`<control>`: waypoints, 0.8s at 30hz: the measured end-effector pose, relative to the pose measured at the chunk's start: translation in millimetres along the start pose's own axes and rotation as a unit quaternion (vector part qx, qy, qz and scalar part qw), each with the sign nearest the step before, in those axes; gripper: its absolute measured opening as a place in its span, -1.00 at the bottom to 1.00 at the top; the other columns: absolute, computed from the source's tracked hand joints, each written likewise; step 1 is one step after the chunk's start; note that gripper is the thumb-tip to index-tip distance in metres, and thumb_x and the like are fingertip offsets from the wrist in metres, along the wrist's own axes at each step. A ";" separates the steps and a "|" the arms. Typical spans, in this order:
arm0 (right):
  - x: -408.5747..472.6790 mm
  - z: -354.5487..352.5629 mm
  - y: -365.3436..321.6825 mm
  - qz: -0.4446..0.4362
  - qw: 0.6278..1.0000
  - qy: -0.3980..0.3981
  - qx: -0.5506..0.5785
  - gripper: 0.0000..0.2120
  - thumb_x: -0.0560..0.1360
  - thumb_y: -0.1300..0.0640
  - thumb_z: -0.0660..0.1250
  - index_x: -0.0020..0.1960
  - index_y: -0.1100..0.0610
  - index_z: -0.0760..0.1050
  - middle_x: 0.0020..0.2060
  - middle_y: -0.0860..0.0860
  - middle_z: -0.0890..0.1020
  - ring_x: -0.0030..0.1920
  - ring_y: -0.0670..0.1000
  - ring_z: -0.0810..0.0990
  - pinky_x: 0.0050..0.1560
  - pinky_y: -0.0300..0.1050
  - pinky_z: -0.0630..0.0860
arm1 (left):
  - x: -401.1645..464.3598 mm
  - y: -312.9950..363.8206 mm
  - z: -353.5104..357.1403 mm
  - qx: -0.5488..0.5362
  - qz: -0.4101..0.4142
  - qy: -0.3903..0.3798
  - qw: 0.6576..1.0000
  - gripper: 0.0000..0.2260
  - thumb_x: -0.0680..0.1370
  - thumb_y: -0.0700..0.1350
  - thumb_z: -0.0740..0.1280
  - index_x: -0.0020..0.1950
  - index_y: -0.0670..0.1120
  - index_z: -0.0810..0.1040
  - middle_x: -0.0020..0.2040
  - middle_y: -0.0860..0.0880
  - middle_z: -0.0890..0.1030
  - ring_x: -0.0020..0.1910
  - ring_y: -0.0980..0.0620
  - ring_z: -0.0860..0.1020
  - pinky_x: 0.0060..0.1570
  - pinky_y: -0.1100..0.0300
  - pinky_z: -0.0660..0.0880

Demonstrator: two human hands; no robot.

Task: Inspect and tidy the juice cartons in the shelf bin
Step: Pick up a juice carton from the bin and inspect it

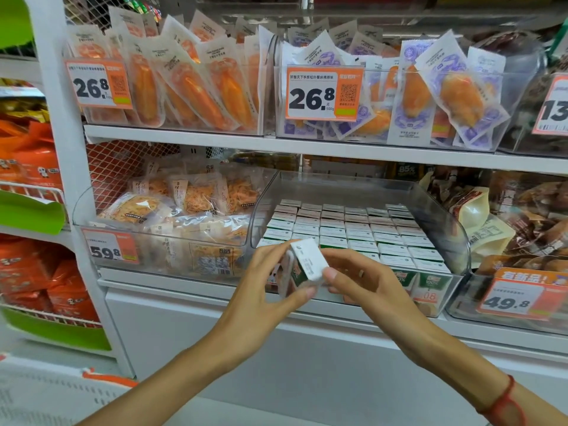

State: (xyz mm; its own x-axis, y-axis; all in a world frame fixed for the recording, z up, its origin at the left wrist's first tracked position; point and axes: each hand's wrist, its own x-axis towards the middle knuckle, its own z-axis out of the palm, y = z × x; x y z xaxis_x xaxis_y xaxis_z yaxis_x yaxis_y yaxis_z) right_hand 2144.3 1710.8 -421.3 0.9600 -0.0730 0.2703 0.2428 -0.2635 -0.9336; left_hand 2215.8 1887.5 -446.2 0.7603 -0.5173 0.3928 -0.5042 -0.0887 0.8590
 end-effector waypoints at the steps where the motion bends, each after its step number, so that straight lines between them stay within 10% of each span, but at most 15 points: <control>1: -0.6 0.0 1.0 -0.016 1.000 -0.017 -0.021 -0.64 0.47 0.05 0.38 0.26 -0.08 0.54 0.11 -0.14 0.66 0.11 -0.14 0.62 0.06 -0.31 0.54 | 0.7 0.4 -0.9 -0.045 -0.025 0.002 0.999 -0.52 0.41 0.08 0.44 0.32 0.24 0.45 0.26 0.24 0.51 0.30 0.25 0.45 0.19 0.38 0.41; 6: -5.6 3.1 9.0 -0.085 0.974 -0.067 -0.200 -0.44 0.53 0.05 0.38 0.38 -0.39 0.25 0.30 -0.48 0.39 0.30 -0.32 0.42 0.26 -0.43 0.36 | 2.7 -3.1 -8.2 -0.209 -0.151 0.022 0.966 -0.53 0.39 0.14 0.43 0.29 0.25 0.46 0.11 0.12 0.68 0.14 0.14 0.62 0.18 0.09 0.54; 12: -5.0 10.1 8.4 -0.084 0.966 -0.050 -0.240 -0.53 0.42 -0.25 0.32 0.33 -0.27 0.44 0.21 -0.36 0.55 0.23 -0.30 0.49 0.24 -0.27 0.47 | 1.0 -2.9 -13.3 -0.252 -0.256 0.032 0.933 -0.66 0.50 0.13 0.38 0.24 0.12 0.50 -0.04 0.00 0.73 -0.07 0.02 0.71 -0.20 0.22 0.62; 24: 2.9 15.9 7.3 0.094 0.994 0.041 0.047 -0.74 0.27 -0.07 0.48 -0.12 0.06 0.68 -0.24 -0.01 0.74 -0.19 -0.07 0.72 -0.28 -0.38 0.53 | 3.0 -2.9 -15.9 -0.329 -0.436 -0.064 0.835 -0.47 0.29 0.16 0.53 0.15 -0.08 0.55 -0.09 -0.16 0.71 -0.21 -0.02 0.70 -0.19 0.06 0.66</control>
State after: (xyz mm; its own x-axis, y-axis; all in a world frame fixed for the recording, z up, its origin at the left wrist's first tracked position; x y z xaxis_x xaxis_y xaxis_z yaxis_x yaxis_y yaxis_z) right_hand 2151.1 1724.0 -431.0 0.9761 -0.1906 0.1039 0.0763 -0.1469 -0.9862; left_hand 2226.0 1899.7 -442.3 0.6495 -0.5911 -0.4783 0.5844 -0.0143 0.8113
